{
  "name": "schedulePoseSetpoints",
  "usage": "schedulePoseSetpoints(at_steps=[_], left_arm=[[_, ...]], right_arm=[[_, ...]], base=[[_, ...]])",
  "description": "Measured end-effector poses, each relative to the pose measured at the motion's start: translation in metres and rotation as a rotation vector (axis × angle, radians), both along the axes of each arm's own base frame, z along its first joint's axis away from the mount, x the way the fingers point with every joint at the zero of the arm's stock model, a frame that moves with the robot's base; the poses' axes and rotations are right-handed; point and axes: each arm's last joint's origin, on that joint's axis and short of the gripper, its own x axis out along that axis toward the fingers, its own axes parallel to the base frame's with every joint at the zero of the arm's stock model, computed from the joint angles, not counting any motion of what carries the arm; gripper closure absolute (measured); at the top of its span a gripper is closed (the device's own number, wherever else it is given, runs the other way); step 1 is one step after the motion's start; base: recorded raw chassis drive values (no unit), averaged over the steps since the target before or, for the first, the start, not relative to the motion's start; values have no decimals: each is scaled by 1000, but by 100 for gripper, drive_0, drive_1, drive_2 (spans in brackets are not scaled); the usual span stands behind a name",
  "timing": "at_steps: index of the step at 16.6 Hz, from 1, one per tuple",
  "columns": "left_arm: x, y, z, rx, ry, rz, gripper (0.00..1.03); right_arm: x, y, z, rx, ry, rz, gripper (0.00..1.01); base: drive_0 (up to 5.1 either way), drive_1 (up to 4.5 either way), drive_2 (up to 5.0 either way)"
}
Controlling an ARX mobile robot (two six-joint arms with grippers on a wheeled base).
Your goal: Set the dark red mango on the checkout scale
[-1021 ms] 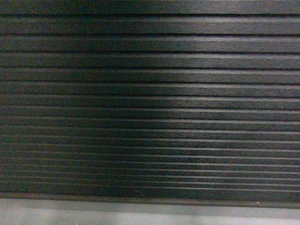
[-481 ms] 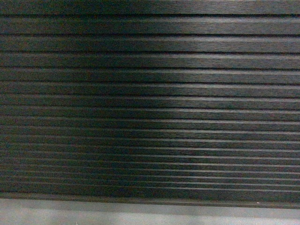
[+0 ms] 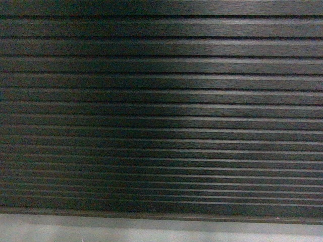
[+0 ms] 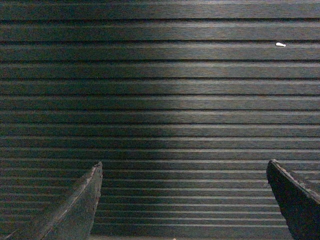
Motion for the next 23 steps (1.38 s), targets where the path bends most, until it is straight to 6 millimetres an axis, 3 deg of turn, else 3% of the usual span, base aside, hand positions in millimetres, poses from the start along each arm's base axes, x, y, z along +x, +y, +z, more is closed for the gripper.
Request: schedulePoseSetpoints(at_steps=[23], left_arm=[[0, 0, 0, 0, 0, 0, 5]], right_arm=[[0, 0, 0, 1, 0, 0, 3]], base=[[0, 0, 0]])
